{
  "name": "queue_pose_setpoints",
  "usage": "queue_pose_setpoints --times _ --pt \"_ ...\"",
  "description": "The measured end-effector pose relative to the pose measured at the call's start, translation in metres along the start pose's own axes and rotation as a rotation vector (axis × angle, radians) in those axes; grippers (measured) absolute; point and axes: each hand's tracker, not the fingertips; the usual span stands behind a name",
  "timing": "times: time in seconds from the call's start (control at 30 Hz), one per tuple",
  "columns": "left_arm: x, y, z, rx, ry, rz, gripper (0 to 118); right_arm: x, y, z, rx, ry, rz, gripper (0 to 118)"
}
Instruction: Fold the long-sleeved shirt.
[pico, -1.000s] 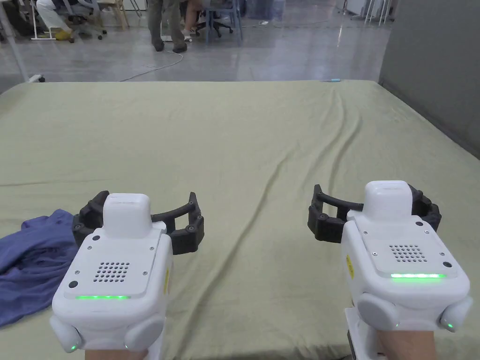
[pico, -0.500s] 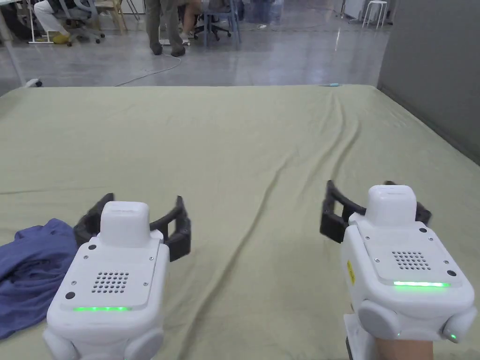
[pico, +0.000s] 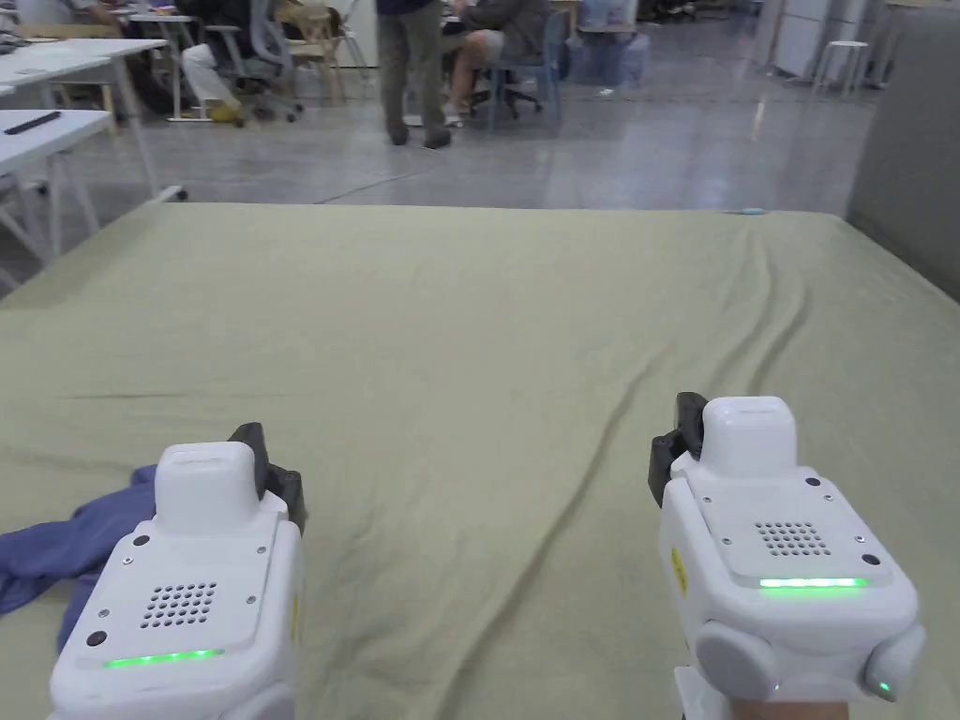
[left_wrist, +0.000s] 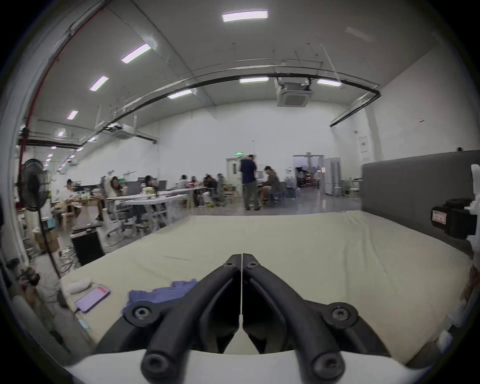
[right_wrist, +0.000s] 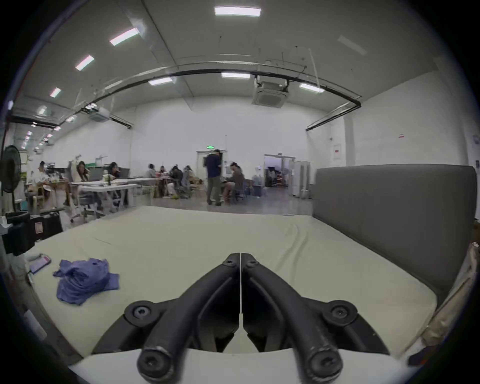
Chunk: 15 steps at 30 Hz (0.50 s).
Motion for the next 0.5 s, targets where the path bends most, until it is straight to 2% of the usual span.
queue_pose_setpoints --times 0.13,0.27,0.43,0.47,0.5 --pt "-0.047 0.005 0.008 -0.04 0.157 0.05 0 -0.059 0.001 -0.01 0.012 0.18 -0.008 0" --pt "-0.068 0.004 0.016 -0.045 0.205 0.036 0 -0.104 0.0 -0.013 0.016 0.296 0.024 0" --pt "-0.076 0.009 0.002 -0.135 0.212 0.043 0 -0.113 -0.004 -0.014 -0.038 0.365 -0.006 0" --pt "-0.082 0.011 -0.012 -0.203 0.21 0.03 12 -0.115 -0.005 -0.014 -0.031 0.359 -0.003 0" --pt "-0.089 0.01 -0.03 -0.26 0.201 0.04 39 -0.119 -0.006 -0.015 -0.031 0.362 0.003 0"
